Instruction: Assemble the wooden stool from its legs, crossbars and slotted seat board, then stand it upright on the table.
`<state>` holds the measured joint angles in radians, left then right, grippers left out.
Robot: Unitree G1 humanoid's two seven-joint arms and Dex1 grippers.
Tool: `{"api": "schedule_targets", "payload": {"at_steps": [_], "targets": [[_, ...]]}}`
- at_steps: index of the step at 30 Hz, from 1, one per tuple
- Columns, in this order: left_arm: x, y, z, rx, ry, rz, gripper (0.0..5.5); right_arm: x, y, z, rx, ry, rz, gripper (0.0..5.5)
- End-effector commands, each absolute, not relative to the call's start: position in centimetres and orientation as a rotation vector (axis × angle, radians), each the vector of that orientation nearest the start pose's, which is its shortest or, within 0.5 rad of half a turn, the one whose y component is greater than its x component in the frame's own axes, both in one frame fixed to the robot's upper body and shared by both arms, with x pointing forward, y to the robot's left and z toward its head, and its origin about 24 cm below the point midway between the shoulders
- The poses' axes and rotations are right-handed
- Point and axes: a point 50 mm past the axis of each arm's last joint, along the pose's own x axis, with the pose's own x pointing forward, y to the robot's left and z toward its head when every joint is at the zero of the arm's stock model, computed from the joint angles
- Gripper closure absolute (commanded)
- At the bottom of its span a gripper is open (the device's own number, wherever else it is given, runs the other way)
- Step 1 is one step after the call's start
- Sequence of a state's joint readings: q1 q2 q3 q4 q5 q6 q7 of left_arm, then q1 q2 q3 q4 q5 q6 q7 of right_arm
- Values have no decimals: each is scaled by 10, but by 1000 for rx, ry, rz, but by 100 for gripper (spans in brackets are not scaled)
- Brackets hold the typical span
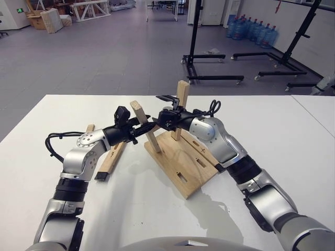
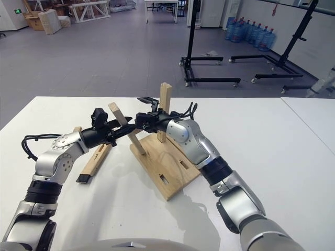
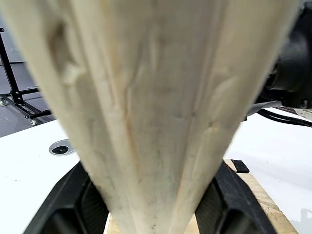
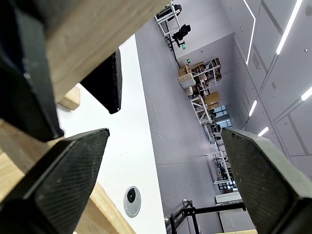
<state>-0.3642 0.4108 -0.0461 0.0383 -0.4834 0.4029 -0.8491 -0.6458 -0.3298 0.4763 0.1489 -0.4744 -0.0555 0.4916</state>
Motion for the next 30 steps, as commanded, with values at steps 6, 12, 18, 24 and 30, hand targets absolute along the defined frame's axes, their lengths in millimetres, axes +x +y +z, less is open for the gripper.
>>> {"api": "schedule_targets", "payload": {"at_steps": [6,12,18,24,30], "targets": [[288,141,85,-121,213,-1024,348,309,-68,80,-1176,-105,950,128],[288,140,87,-153,195,-1011,277,309,-68,80,-1137,-89,940,128],[285,148,89,-124,203,-992,184,309,-68,79,-1125,-81,937,128],[252,200,87,-21,315,-845,136,313,-61,93,-1067,-133,887,128],[225,238,85,-131,314,-654,136,330,-56,196,-893,-386,667,128]]}}
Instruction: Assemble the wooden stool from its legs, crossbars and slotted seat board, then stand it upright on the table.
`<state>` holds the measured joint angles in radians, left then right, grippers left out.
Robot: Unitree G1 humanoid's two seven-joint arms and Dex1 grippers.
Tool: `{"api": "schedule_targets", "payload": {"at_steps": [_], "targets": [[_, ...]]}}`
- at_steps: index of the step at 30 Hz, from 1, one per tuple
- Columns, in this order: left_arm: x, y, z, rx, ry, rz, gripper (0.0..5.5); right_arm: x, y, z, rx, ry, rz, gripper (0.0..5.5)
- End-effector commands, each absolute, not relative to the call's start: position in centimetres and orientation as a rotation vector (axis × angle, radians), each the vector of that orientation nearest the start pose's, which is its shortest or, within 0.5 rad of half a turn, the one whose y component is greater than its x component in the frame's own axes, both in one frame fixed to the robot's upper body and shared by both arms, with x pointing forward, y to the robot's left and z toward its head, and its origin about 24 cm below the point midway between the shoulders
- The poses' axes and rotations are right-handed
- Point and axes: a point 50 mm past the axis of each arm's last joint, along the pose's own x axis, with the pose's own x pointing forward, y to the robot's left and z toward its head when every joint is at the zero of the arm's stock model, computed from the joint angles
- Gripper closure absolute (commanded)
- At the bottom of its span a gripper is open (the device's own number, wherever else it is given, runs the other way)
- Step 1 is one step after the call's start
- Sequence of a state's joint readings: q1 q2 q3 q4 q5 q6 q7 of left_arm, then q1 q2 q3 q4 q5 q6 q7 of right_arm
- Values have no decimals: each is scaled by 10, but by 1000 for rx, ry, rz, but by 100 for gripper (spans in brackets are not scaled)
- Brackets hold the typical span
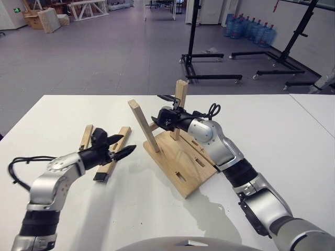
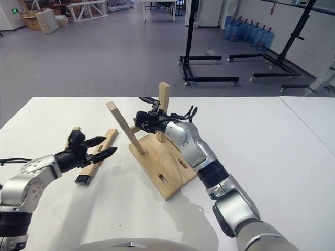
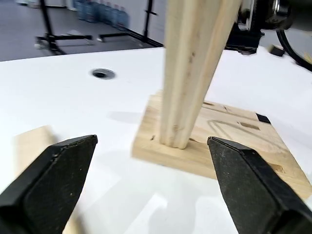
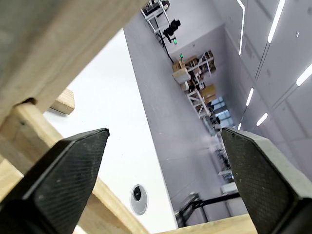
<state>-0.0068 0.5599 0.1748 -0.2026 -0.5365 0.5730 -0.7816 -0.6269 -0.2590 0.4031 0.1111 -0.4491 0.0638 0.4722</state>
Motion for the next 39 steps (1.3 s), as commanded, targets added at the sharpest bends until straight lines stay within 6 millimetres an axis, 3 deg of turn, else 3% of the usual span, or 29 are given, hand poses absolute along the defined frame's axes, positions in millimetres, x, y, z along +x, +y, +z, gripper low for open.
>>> {"api": "schedule_targets", "payload": {"at_steps": [1,3,5,7,9,12,17,18,20,22,24,26,28,31,33,36,39], "targets": [[223,239,85,-147,308,-640,136,332,-56,212,-870,-416,640,128],[222,241,87,-171,287,-614,136,334,-56,239,-819,-454,599,128],[223,242,90,-179,275,-595,136,335,-54,254,-809,-479,584,128],[223,244,91,-176,273,-578,136,336,-52,259,-851,-494,584,128],[223,244,91,-175,274,-574,136,337,-53,252,-899,-473,596,128],[220,242,90,-178,275,-567,136,340,-62,211,-963,-360,644,128],[218,240,90,-206,263,-546,136,331,-78,105,-1015,-72,776,128],[218,240,90,-211,262,-543,136,327,-79,91,-1029,-36,800,128],[219,238,89,-214,264,-537,136,326,-80,83,-1010,-17,798,128],[220,239,89,-229,248,-513,136,334,-75,112,-926,-100,737,128],[223,245,95,-249,202,-467,136,340,-69,160,-836,-238,684,128],[229,261,111,-268,113,-349,136,337,-63,217,-723,-380,654,128],[233,275,128,-296,40,-233,136,330,-63,250,-638,-450,658,128],[237,302,147,-251,63,2,136,311,-67,279,-488,-481,759,128],[243,315,146,-190,150,103,136,302,-73,291,-417,-482,784,128],[256,326,119,-77,328,150,136,303,-89,308,-352,-463,731,128],[275,325,84,-51,426,109,136,314,-110,312,-293,-403,630,128]]}}
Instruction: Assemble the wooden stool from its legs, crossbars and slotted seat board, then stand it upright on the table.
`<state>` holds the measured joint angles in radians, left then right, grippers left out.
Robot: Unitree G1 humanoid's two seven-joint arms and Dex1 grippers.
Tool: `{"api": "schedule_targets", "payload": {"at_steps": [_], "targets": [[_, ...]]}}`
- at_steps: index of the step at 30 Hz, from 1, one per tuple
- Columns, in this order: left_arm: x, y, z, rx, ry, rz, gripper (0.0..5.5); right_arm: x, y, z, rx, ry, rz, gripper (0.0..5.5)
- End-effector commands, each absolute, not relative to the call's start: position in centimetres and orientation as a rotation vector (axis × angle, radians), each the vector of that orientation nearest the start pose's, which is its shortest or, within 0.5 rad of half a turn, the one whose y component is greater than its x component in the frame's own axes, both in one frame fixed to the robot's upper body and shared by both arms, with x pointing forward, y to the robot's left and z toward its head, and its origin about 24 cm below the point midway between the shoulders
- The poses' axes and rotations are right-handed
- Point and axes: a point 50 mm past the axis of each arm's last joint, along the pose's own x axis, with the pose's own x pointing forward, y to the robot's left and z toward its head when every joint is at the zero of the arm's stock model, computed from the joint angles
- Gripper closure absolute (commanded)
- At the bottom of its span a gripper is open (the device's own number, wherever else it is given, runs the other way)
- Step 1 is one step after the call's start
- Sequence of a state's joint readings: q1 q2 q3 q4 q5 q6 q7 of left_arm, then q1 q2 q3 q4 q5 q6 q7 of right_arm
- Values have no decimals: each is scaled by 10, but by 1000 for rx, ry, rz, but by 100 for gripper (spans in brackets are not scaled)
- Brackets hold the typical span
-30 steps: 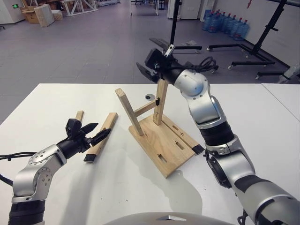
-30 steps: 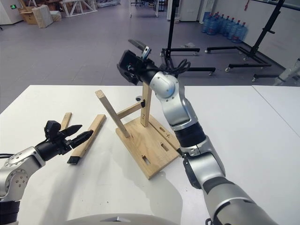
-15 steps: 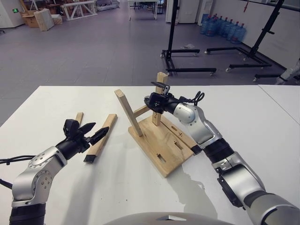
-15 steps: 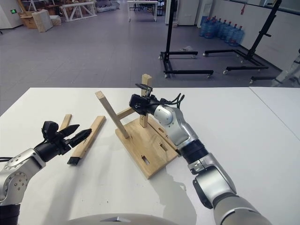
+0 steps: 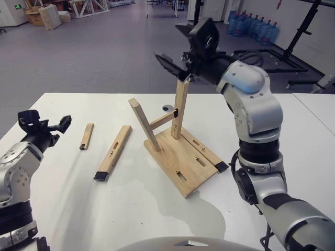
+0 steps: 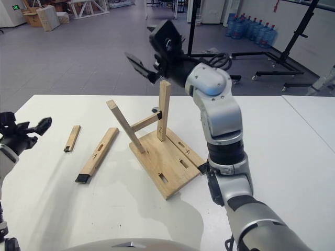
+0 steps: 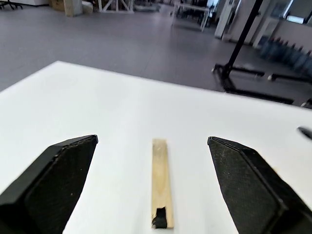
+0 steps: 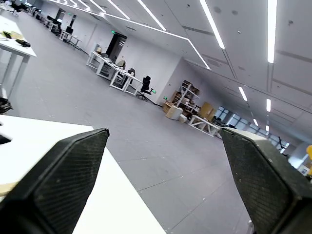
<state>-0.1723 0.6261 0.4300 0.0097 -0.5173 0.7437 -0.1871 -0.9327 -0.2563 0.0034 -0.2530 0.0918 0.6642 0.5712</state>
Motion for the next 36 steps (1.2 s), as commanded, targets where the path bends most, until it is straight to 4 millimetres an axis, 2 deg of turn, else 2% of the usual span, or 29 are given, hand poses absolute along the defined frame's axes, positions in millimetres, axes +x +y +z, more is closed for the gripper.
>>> {"api": "schedule_targets", "payload": {"at_steps": [1,8,12,14,32,36], "targets": [[278,325,75,-53,444,103,136,317,-114,310,-280,-387,609,128],[296,323,39,-3,498,45,136,322,-117,301,-263,-350,580,128],[292,323,21,14,547,54,136,322,-115,296,-260,-328,588,128],[290,320,16,21,559,52,157,322,-116,294,-261,-321,589,128],[290,317,4,9,616,93,417,327,-114,290,-239,-291,589,128],[295,316,14,21,571,72,423,329,-116,289,-230,-287,582,128]]}}
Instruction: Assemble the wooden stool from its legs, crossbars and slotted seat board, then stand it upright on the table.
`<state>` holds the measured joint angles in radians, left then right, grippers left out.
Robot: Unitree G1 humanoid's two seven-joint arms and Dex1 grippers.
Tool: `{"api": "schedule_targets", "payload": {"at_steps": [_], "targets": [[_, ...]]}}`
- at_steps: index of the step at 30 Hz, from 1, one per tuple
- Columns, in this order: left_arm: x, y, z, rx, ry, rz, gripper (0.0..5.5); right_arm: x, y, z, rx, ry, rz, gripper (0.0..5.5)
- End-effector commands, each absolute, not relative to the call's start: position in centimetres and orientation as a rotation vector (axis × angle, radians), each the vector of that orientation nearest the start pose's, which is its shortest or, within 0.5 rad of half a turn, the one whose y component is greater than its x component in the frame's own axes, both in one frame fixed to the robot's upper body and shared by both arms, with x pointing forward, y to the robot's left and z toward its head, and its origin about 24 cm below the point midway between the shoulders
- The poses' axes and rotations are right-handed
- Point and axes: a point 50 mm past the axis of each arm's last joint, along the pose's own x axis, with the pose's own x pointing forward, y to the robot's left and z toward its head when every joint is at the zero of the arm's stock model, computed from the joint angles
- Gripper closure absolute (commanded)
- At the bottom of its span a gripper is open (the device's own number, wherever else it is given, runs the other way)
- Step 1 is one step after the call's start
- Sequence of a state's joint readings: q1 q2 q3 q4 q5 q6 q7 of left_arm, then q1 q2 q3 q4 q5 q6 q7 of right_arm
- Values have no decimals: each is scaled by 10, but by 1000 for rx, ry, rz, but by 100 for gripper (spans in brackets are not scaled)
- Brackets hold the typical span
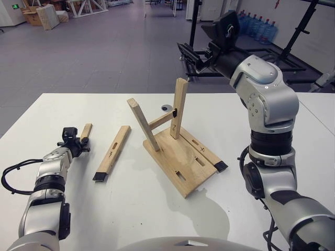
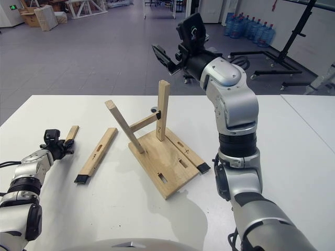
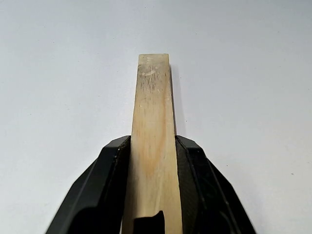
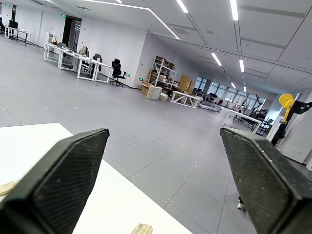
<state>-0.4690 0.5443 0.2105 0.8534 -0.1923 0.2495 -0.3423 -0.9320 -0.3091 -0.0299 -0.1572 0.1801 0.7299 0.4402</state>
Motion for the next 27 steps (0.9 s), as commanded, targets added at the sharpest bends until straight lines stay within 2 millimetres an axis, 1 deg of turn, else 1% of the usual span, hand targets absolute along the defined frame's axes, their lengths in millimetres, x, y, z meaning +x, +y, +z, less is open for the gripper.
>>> {"api": "schedule_targets", "payload": {"at_steps": [1,2,4,5,7,8,9,10,11,12,14,16,18,21,27], "targets": [[299,316,25,33,528,59,423,330,-118,289,-228,-286,577,128],[303,316,37,43,482,44,423,330,-120,290,-225,-286,571,128],[312,311,73,74,349,-11,423,334,-126,291,-217,-284,551,128],[316,304,99,91,253,-61,423,336,-131,292,-205,-280,533,128],[316,282,166,143,15,-186,423,343,-147,296,-154,-267,488,128],[312,269,196,173,-94,-250,423,345,-154,300,-98,-256,477,128],[306,258,215,181,-163,-300,423,346,-159,303,-29,-242,482,128],[299,241,237,203,-243,-372,423,346,-160,308,123,-204,547,128],[293,228,251,219,-296,-428,423,344,-157,312,240,-172,626,128],[288,214,262,251,-338,-482,423,341,-149,316,345,-130,719,128],[282,192,272,304,-392,-542,423,334,-127,318,525,-39,900,128],[279,176,275,350,-424,-570,423,327,-106,316,664,34,1029,128],[278,167,277,354,-442,-590,423,323,-91,311,752,88,1093,128],[280,161,277,359,-440,-601,423,318,-78,309,836,114,1122,128],[281,157,275,338,-434,-600,423,317,-66,309,932,126,1099,128]]}}
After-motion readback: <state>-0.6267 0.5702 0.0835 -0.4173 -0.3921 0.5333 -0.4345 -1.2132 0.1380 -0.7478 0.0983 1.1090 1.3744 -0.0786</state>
